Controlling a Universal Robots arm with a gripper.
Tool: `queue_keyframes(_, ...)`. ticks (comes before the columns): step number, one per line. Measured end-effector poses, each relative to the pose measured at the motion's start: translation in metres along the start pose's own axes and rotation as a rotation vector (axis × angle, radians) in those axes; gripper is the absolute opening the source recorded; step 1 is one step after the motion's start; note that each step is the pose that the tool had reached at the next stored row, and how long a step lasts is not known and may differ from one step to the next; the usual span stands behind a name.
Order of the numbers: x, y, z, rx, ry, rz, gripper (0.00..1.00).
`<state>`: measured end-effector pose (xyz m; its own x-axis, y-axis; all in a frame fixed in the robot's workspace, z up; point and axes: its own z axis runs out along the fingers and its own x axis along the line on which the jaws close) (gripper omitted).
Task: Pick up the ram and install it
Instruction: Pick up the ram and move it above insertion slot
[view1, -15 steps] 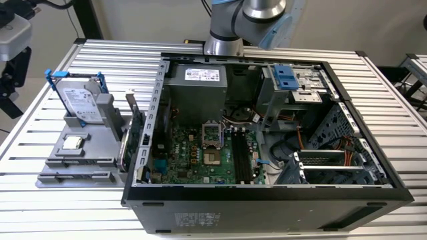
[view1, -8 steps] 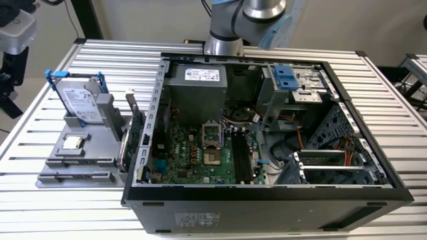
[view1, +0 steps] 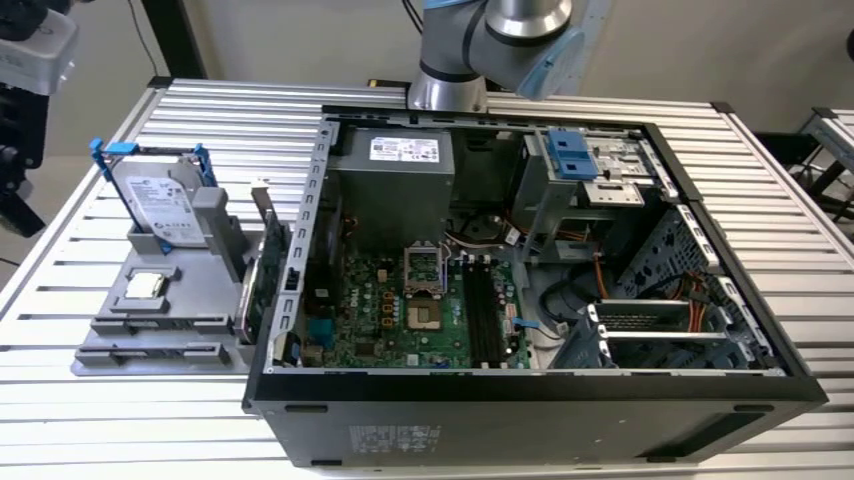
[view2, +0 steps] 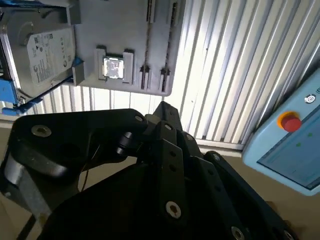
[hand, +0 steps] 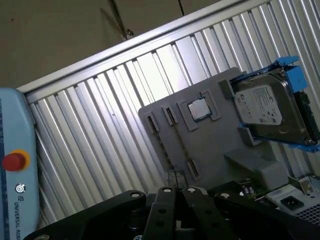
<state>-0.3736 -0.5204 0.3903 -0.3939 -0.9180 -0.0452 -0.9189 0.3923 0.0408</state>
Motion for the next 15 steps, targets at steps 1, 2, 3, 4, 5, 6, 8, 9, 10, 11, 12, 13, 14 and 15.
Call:
queue_keyframes(1,0.0,0.0,0.0,-0.0006,0.0006,-0.018,0.0)
queue_keyframes(2,0.0,0.0,0.0,-0.0012,0.0013,-0.036,0.0)
queue_keyframes(3,0.0,0.0,0.0,-0.0018,0.002,-0.053,0.0)
queue_keyframes(4,0.0,0.0,0.0,-0.0024,0.0025,-0.07,0.0)
queue_keyframes(5,0.0,0.0,0.0,-0.0028,0.0031,-0.085,0.0)
queue_keyframes(6,0.0,0.0,0.0,-0.0032,0.0034,-0.095,0.0)
queue_keyframes(8,0.0,0.0,0.0,-0.0035,0.0038,-0.104,0.0)
queue_keyframes(9,0.0,0.0,0.0,-0.0036,0.0038,-0.105,0.0)
queue_keyframes(10,0.0,0.0,0.0,-0.0036,0.0038,-0.105,0.0)
queue_keyframes(11,0.0,0.0,0.0,-0.0036,0.0038,-0.106,0.0)
queue_keyframes(12,0.0,0.0,0.0,-0.0037,0.0039,-0.107,0.0)
queue_keyframes(13,0.0,-0.0001,0.0,-0.0038,0.0039,-0.108,0.0)
queue_keyframes(14,0.0,0.0,0.0,-0.0038,0.004,-0.11,0.0)
queue_keyframes(15,0.0,-0.0001,0.0,-0.004,0.0042,-0.114,0.0)
